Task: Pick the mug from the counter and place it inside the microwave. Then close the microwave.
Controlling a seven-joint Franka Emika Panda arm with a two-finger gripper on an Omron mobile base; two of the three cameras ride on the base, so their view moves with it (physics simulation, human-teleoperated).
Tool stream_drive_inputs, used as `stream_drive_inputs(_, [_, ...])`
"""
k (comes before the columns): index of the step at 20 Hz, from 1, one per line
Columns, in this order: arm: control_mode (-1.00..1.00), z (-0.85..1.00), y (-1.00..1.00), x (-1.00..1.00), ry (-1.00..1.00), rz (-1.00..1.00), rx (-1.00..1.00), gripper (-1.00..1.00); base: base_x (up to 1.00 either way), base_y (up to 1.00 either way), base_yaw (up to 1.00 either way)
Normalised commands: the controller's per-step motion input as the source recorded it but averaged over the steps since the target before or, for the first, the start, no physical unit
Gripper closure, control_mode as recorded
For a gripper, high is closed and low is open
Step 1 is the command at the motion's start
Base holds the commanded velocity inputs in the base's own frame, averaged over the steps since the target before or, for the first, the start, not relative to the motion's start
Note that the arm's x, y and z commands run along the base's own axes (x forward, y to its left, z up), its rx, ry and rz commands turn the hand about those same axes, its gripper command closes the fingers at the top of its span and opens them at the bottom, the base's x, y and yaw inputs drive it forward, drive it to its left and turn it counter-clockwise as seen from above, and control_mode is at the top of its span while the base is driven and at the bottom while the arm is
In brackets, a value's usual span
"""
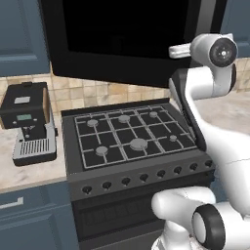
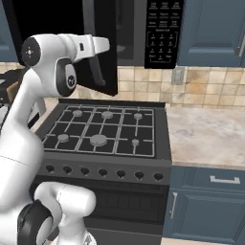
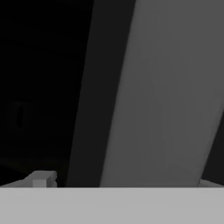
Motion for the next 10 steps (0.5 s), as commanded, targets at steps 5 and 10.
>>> stream_drive_inputs(5, [-1.0,0.06,-0.11,0.52,0.0,0.0,0.01,-1.0,0.0,0.0,0.0])
stream_drive_inputs(10, [-1.0,0.03,-0.04,0.65,0.0,0.0,0.0,-1.0,0.0,0.0,0.0])
